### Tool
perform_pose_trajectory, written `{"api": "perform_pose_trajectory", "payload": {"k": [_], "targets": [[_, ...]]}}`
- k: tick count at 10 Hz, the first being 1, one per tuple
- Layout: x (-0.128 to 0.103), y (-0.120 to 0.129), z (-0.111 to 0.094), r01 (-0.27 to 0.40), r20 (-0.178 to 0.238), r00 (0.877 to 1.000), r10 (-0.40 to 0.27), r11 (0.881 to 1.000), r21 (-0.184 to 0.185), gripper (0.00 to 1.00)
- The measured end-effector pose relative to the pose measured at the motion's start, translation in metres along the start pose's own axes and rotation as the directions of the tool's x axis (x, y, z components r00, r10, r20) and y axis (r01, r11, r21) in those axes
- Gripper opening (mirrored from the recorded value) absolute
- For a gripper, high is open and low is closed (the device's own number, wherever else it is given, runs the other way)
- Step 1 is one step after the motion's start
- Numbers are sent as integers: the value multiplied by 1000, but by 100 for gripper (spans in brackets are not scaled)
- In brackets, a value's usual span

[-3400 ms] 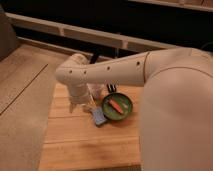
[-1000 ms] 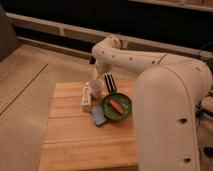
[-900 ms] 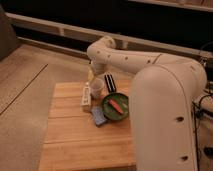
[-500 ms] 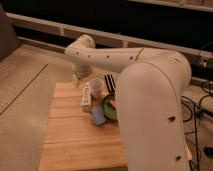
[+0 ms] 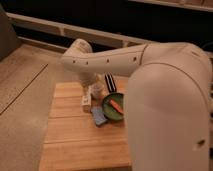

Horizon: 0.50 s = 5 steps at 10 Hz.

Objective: Move the arm in a circular motion

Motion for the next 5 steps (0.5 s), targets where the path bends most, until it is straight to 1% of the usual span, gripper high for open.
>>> {"api": "perform_pose_trajectory", "payload": {"k": [1, 2, 3, 4, 5], "targets": [[30, -43, 4, -103, -58, 992, 108, 991, 85, 65], [48, -72, 6, -168, -89, 979, 181, 976, 138, 65], [64, -104, 6, -232, -118, 959, 259, 951, 203, 65], [72, -137, 8, -284, -138, 935, 328, 921, 265, 65], [69, -158, 10, -314, -142, 919, 368, 900, 302, 65]]}}
